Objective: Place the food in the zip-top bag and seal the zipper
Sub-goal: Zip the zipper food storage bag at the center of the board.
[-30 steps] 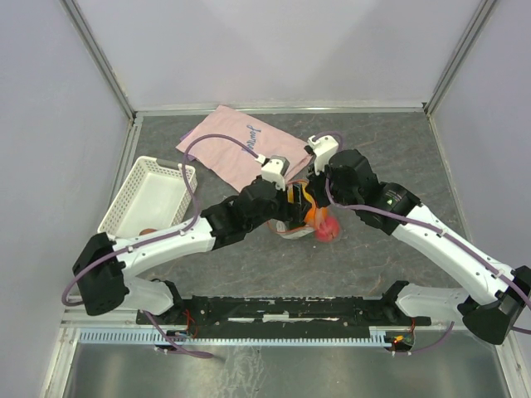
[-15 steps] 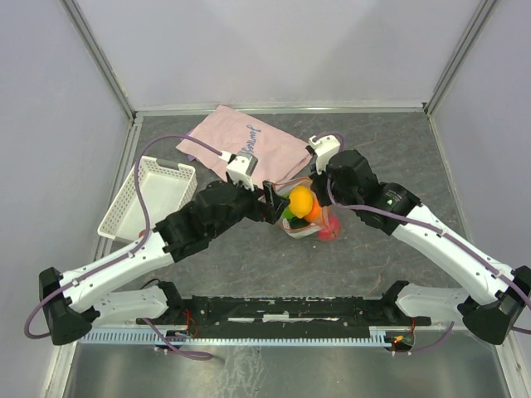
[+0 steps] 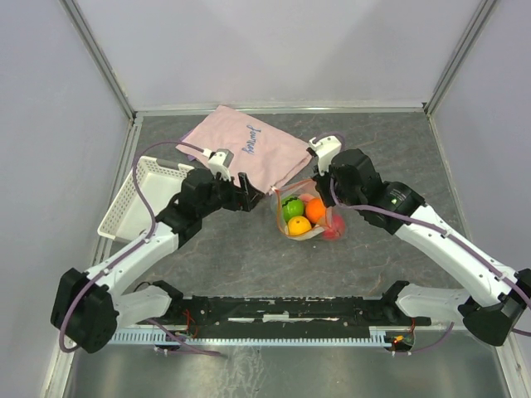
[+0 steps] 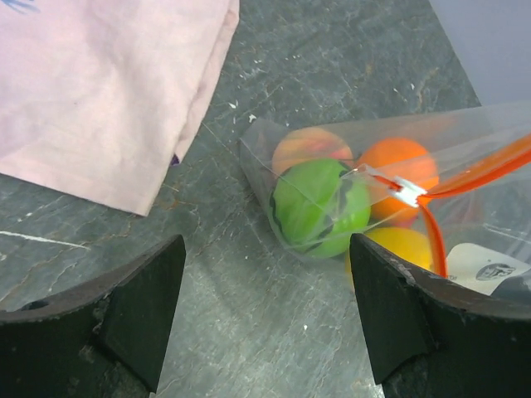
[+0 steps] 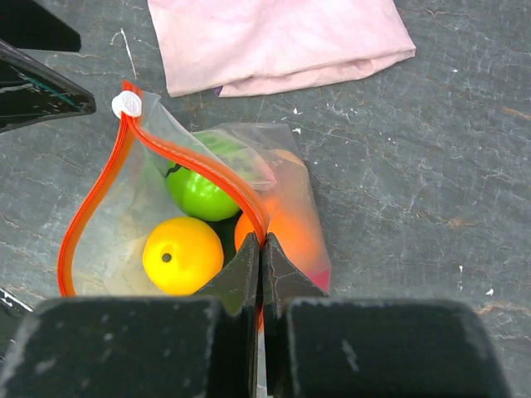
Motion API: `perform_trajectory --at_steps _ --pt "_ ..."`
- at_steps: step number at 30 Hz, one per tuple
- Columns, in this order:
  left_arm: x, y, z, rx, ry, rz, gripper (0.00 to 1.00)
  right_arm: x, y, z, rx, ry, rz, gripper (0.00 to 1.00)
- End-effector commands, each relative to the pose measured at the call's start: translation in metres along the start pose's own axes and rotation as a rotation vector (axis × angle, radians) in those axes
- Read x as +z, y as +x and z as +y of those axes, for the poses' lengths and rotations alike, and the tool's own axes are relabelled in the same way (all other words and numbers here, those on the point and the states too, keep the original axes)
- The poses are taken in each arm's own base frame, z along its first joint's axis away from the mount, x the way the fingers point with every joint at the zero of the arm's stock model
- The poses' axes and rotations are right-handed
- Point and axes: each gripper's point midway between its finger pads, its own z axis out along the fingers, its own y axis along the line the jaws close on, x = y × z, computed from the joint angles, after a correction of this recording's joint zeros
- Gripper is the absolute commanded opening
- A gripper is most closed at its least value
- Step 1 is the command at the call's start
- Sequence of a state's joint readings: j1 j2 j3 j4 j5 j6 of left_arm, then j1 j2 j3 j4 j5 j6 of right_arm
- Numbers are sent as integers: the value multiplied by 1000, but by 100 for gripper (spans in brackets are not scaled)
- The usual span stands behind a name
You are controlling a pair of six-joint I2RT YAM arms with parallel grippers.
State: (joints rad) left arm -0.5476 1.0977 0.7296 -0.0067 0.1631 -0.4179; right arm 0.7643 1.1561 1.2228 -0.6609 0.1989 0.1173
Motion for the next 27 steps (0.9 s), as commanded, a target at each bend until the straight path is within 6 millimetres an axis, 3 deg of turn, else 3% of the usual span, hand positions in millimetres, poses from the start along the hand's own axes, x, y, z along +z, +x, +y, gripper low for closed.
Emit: perform_trajectory --at_steps 1,8,14,18,24,27 --pt "10 -19 -30 11 236 -107 85 -17 -33 0 -7 -24 -106 2" --pt "29 3 -41 109 393 -83 82 -20 -38 3 -32 -57 -113 2" --pt "34 8 -42 260 452 -105 80 -21 -40 8 -47 -87 -111 2" --pt "34 10 -55 324 553 -109 78 -20 -40 10 -59 -107 -108 1" --pt "27 20 -71 350 677 -75 65 -16 -38 11 -78 -115 -93 2" --pt "21 23 -75 355 696 -80 50 -13 -36 8 -80 -110 -85 2"
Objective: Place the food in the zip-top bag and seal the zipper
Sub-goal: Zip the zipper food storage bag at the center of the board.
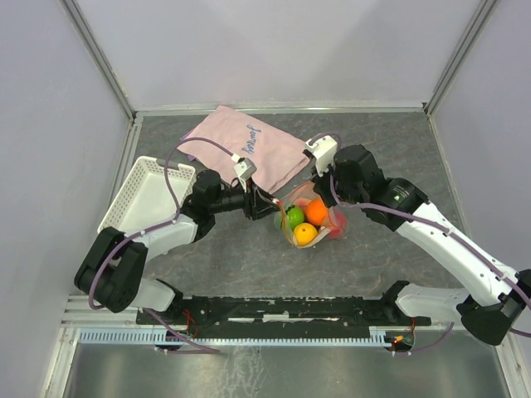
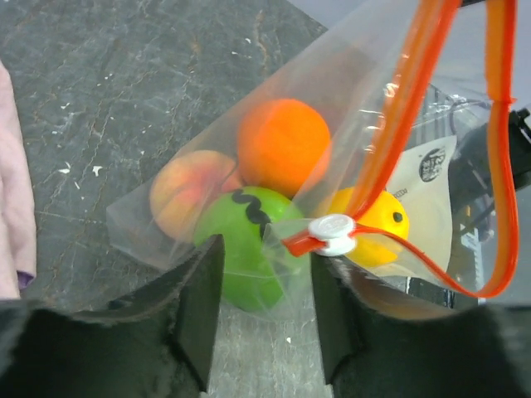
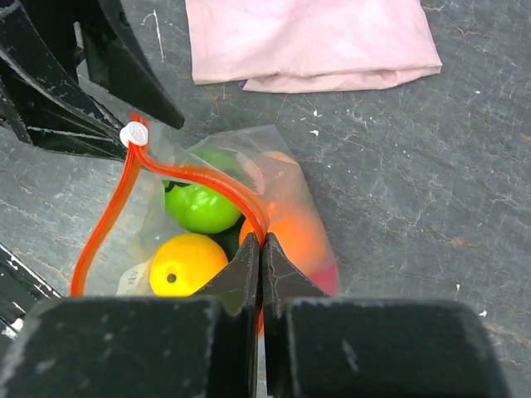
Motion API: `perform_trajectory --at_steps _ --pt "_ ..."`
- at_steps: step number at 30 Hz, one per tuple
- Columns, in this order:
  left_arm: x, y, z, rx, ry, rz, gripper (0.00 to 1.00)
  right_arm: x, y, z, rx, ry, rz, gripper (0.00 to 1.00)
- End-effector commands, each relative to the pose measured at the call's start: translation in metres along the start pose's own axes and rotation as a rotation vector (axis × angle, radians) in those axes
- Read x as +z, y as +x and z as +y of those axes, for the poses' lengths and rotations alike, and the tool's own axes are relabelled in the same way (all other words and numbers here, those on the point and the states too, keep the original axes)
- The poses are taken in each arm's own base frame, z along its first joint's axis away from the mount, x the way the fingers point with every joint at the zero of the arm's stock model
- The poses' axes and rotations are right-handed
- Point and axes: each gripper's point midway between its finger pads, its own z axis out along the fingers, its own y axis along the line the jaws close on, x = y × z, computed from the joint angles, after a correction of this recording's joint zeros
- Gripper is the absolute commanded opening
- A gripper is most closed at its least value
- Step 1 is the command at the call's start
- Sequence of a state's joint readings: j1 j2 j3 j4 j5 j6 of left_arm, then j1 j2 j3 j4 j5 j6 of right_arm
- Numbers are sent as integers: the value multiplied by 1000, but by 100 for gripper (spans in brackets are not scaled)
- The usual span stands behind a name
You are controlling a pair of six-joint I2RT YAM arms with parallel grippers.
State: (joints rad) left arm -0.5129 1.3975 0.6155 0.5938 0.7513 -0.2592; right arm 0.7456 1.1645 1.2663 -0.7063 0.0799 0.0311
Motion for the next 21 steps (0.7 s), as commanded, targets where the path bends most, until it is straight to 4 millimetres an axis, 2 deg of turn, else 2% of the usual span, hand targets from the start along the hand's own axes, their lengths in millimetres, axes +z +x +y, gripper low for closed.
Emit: perform_trajectory --at_steps 1,4,9,15,18,21 --pt "-2 -24 -25 156 112 -75 46 -6 -31 -4 -7 0 -94 2" --pt "-5 -28 -36 173 123 -91 33 -4 -30 -7 -3 4 -88 2" --pt "-9 -31 -47 192 105 -101 5 -1 -27 -15 -1 22 -78 2" --pt "-10 -26 -59 151 77 -89 3 5 -21 -24 8 43 -55 2" --pt "-13 -29 -56 106 8 -89 3 7 -17 -26 6 52 -42 2" --pt "-17 -34 -53 59 -60 -88 3 4 -17 -25 3 43 -47 14"
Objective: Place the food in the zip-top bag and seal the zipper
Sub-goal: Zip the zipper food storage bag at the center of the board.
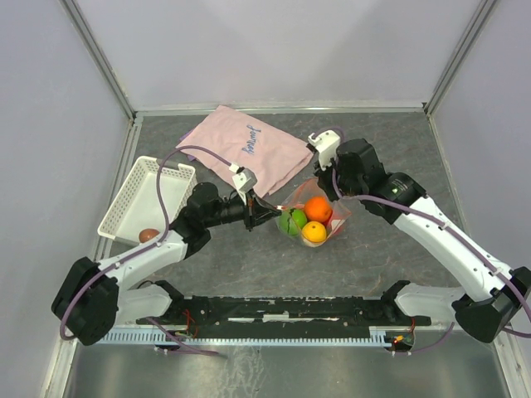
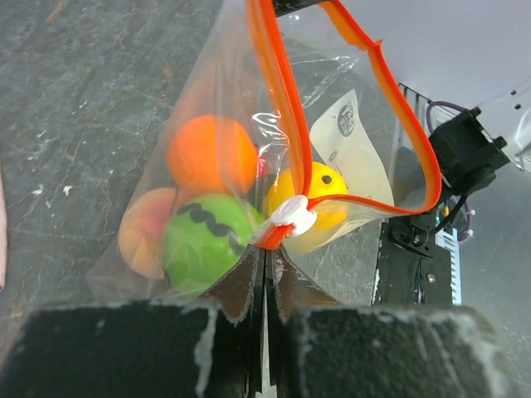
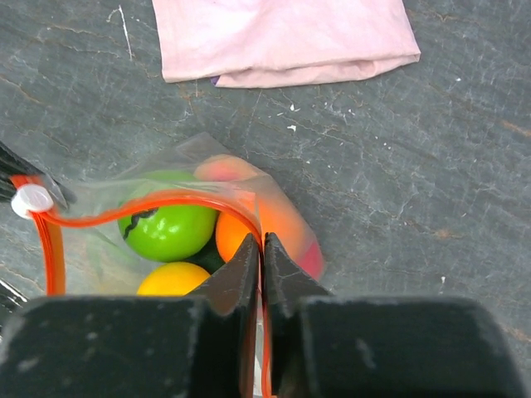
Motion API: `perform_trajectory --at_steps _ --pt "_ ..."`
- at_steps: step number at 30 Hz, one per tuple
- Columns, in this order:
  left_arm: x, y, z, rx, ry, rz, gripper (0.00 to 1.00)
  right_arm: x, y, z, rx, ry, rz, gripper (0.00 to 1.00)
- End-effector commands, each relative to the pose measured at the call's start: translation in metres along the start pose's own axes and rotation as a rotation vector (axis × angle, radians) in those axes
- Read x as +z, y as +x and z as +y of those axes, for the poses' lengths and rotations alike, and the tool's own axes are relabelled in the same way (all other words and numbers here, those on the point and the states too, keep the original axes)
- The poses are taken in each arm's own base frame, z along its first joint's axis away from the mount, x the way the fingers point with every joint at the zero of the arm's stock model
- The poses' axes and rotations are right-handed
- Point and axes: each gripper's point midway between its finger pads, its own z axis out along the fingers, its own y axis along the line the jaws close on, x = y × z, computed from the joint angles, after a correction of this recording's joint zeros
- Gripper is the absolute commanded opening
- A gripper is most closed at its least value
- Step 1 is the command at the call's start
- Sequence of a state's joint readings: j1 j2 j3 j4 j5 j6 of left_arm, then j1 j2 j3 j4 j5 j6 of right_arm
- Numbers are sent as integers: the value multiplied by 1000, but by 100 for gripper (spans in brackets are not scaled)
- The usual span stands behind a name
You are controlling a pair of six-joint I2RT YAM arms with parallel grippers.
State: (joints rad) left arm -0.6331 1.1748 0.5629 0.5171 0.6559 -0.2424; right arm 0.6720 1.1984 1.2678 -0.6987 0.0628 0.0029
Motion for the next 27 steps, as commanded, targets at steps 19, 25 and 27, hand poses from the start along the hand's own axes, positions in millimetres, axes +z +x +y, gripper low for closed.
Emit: perform_trajectory --at_steps 19,25,27 --pt "-19 -36 0 -156 -235 -14 3 -76 -46 84 -50 -435 -214 59" --pt "-20 -44 -2 -151 -241 -17 3 -44 -20 118 -67 -478 -102 59" --pt "-20 -45 -4 -151 -237 -18 3 -37 -15 126 -63 -490 -92 59"
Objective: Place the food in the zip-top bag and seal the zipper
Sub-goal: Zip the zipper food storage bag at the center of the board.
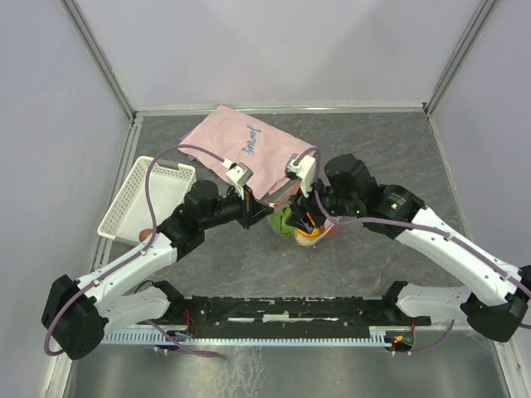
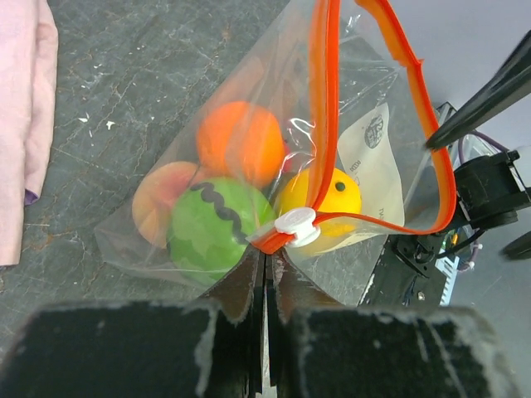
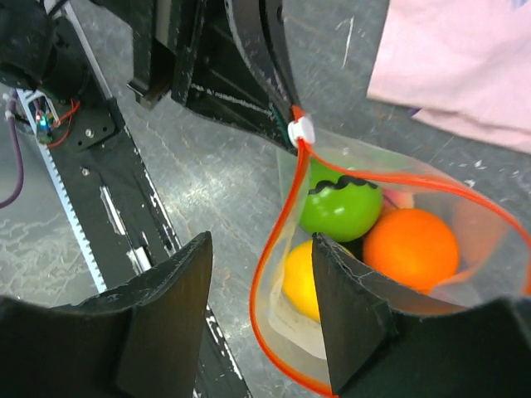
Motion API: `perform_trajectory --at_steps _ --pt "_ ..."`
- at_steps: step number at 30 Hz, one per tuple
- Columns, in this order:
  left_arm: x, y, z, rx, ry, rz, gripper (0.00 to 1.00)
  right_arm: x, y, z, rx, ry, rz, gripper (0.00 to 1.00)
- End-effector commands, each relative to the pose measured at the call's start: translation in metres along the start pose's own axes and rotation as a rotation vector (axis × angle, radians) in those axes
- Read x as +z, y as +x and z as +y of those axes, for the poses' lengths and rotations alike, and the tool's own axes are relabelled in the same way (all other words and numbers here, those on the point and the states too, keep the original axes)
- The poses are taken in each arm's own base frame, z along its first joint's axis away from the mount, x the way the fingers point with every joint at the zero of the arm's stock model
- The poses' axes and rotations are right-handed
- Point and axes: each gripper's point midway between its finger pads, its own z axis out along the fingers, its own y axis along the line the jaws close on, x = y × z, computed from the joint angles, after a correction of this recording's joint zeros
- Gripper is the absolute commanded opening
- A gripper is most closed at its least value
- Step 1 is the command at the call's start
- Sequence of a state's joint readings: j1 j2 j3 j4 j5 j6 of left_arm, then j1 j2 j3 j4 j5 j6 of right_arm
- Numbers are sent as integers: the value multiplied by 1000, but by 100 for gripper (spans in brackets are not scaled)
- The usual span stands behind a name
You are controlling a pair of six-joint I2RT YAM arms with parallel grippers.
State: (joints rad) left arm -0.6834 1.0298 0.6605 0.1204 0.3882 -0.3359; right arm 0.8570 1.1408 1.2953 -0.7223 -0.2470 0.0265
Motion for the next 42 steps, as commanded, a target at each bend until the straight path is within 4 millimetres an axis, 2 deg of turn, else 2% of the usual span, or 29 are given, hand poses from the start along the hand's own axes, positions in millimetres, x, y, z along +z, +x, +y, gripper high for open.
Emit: perform_trajectory --at_steps 1,6,10,14,17,18,22,27,35,42 --pt "-6 -37 -17 1 19 -90 3 20 1 9 21 -25 -13 59" --pt "-5 -35 -18 5 23 -87 3 42 27 -12 34 84 47 52" --pt "-5 -33 -19 1 31 -81 3 53 31 -11 27 66 56 45" --pt "-7 -32 -18 10 20 -75 4 56 31 -17 13 91 55 23" --pt "-11 -33 -12 26 -18 -74 14 47 27 -19 -10 109 38 5" --pt "-13 -34 -11 32 -29 -78 19 43 25 -20 -18 116 35 2" --pt "-20 -35 -9 56 -53 -87 41 30 20 -22 -48 130 25 2" --pt "-20 -30 -13 79 -19 -77 54 28 21 -20 -66 119 30 2" --pt "-5 -28 -21 135 72 -69 61 28 22 -15 -82 83 38 2" --pt "1 -28 -30 230 168 -87 57 27 25 -14 -88 77 43 2"
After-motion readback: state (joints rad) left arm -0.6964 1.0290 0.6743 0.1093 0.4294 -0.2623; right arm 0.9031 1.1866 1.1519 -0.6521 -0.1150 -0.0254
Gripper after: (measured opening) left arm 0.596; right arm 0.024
